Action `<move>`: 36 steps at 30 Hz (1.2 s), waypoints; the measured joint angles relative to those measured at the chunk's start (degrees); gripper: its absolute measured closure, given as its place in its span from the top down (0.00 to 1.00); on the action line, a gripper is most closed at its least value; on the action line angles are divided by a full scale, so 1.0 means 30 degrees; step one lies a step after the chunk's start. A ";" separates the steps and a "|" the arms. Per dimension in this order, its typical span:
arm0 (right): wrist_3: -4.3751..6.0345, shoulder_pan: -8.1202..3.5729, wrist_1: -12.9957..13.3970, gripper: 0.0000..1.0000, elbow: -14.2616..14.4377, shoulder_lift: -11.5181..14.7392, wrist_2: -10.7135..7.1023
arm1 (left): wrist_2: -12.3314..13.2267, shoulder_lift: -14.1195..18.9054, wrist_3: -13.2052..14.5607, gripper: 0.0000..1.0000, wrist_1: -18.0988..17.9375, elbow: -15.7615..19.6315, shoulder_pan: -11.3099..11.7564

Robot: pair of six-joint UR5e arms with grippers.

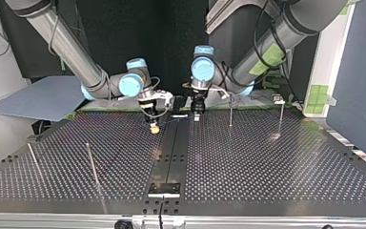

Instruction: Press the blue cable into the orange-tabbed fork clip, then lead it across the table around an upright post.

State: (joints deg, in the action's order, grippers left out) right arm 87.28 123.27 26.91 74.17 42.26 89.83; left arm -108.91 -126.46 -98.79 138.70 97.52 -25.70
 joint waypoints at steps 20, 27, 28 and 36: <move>0.0150 0.0017 -0.0783 0.00 -0.0046 0.3135 -0.0002 | -0.0168 0.3461 -0.0057 0.00 0.2177 -0.0413 -0.0014; 0.0148 0.0017 -0.0887 0.00 -0.0047 0.4269 0.0034 | -0.0152 0.4133 -0.0102 0.00 0.3134 -0.1401 -0.0151; 0.0147 0.0016 -0.0899 0.00 -0.0051 0.4417 0.0034 | -0.0144 0.4155 -0.0117 0.00 0.3338 -0.1613 -0.0168; 0.0151 -0.0022 -0.1163 0.00 -0.0319 0.5326 0.0133 | -0.0172 0.4197 -0.0266 0.00 0.4146 -0.2856 -0.0223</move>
State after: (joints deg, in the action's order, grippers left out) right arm 87.73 123.20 23.42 73.21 58.24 90.23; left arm -109.42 -113.87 -99.59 151.14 88.96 -26.37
